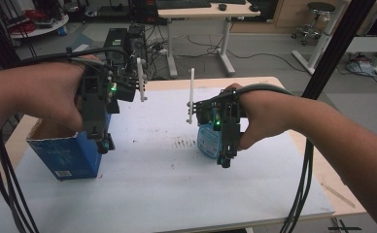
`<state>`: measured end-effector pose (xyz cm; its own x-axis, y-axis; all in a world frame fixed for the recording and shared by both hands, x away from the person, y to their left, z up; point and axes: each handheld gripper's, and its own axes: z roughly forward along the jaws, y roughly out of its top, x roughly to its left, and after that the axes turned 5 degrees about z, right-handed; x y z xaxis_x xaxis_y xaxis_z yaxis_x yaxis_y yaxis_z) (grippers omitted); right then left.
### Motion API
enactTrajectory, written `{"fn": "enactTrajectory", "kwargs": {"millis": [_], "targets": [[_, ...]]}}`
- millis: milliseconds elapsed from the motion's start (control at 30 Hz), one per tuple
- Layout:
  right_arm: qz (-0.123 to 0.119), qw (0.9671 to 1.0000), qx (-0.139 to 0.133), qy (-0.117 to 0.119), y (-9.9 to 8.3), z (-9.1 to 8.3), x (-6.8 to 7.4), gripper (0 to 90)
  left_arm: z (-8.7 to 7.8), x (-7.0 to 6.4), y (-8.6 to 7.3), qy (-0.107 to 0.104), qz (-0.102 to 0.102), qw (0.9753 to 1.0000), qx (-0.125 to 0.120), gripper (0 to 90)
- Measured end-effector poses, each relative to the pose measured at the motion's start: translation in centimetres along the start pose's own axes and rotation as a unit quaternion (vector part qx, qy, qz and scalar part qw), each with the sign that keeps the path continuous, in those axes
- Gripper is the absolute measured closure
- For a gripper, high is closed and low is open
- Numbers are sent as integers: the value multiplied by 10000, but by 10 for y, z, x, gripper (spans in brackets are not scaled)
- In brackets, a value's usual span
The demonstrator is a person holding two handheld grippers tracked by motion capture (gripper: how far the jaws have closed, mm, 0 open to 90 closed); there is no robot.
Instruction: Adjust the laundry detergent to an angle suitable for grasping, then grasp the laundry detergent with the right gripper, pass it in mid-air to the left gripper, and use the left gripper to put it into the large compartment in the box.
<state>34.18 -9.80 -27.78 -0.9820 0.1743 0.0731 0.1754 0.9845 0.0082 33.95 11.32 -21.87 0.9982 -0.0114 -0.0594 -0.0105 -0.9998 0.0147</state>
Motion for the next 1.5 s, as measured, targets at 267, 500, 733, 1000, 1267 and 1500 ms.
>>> {"fn": "enactTrajectory", "kwargs": {"millis": [267, 500, 733, 1000, 1267, 1500], "targets": [[71, 10000, -10, -10, 0, -1, -1, 17, 3, 0, -3, -1, -47, 10000, 31, 17], [-22, 10000, 14, -10, 4, 1, 2, 17, 2, -1, -7, 30, -120, 9999, 2, 17], [-54, 10000, 75, -18, 4, 3, 1, 17, 4, -1, -8, 21, -141, 9999, 10, 17], [-53, 10000, 44, -42, 1, 1, 3, 17, 5, 2, -6, 15, -109, 9999, 28, 17], [-4, 10000, -20, -10, 1, 4, 6, 17, 6, 0, -7, 44, -107, 9999, 3, 17], [146, 9996, -238, 29, -6, 3, 11, 17, 6, 0, -6, 58, -96, 9999, 21, 17]]}}
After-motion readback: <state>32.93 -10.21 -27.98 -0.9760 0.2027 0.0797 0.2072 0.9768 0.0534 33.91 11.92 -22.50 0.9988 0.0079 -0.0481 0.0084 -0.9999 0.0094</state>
